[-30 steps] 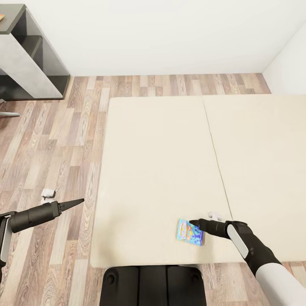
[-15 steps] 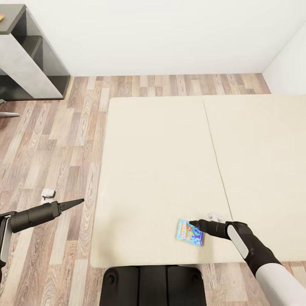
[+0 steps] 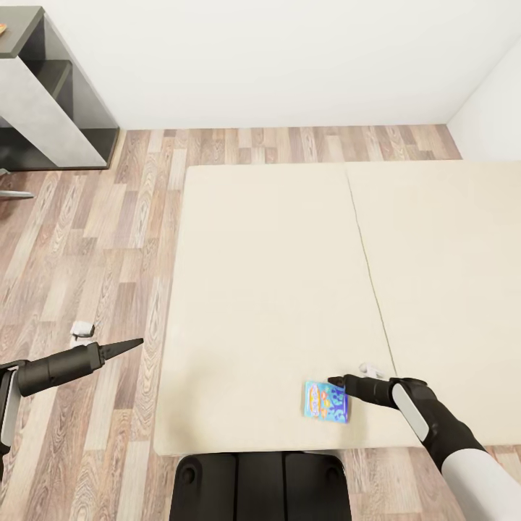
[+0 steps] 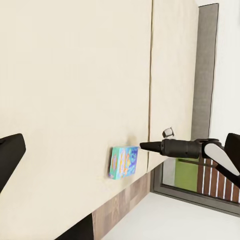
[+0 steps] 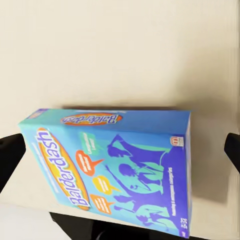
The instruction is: Put all the toys in the child's room - the three board games (two on the bed and one on the table), the two jigsaw puzzles on the table, and the tennis ball on the table - inside the toy box on the table in the child's room.
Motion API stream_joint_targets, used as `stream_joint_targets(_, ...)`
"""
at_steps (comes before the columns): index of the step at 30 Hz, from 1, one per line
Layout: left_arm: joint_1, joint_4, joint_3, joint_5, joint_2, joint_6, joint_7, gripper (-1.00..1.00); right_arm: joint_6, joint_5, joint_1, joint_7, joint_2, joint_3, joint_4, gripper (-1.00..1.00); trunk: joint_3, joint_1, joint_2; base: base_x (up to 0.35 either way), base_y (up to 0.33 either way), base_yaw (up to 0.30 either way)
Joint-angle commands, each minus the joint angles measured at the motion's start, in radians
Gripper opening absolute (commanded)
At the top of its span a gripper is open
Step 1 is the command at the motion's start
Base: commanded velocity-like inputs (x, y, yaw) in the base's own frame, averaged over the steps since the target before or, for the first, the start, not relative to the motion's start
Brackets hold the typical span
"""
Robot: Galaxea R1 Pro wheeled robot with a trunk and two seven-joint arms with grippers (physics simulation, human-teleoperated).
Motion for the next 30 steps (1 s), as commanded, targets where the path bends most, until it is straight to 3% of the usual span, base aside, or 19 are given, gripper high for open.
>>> stream_joint_targets(1,0.0,0.0,0.001,-0.002,0.0,0.011,-0.004,1.0,0.003,0.0,-0.001,0.001,-0.001,0.003,-0.001,1.0,-0.001,0.001,-0.002,0.0,0.0,0.0)
stream_joint_targets(16,0.0,0.0,0.001,-0.001,0.0,0.011,-0.005,1.0,-0.001,0.003,0.0,0.001,0.005,0.017,0.002,1.0,-0.001,0.001,-0.002,0.0,0.0,0.0)
stream_joint_targets(30,0.0,0.0,0.001,-0.001,0.0,0.011,-0.005,1.0,-0.012,0.009,-0.001,0.002,0.014,0.016,0.088,1.0,-0.001,0.001,-0.002,0.0,0.0,0.0)
